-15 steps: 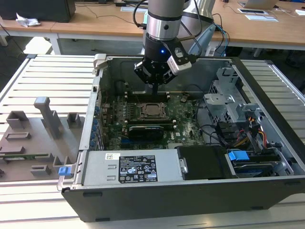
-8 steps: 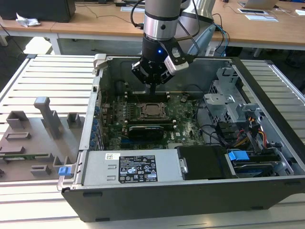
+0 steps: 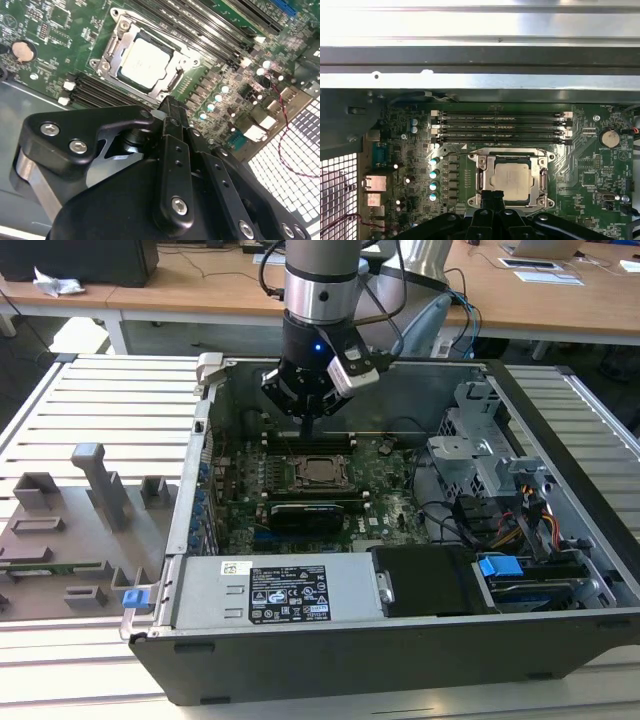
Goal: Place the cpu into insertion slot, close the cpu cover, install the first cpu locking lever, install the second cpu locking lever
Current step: 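Install the first cpu locking lever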
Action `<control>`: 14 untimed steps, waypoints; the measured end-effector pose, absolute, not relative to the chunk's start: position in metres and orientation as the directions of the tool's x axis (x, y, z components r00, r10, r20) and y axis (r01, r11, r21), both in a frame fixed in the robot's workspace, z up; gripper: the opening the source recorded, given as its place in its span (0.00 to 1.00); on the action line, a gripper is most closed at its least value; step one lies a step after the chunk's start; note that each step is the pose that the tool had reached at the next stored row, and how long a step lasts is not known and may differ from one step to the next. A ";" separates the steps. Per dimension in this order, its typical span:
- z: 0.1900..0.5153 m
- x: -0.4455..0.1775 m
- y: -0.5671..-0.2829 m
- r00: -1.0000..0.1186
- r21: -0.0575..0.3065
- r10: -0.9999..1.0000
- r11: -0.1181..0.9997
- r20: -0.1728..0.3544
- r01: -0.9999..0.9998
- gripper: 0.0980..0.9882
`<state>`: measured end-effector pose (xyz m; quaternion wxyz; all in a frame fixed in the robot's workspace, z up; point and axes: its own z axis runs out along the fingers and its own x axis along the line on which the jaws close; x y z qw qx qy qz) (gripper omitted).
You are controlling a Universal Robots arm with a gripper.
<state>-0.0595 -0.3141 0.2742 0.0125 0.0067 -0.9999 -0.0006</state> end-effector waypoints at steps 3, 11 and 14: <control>0.274 -0.063 -0.314 -1.000 0.002 -0.013 1.000 0.025 -0.013 0.01; 0.274 -0.071 -0.314 -1.000 0.001 -0.014 1.000 0.025 -0.014 0.01; 0.274 -0.072 -0.314 -1.000 0.001 -0.013 1.000 0.025 -0.013 0.01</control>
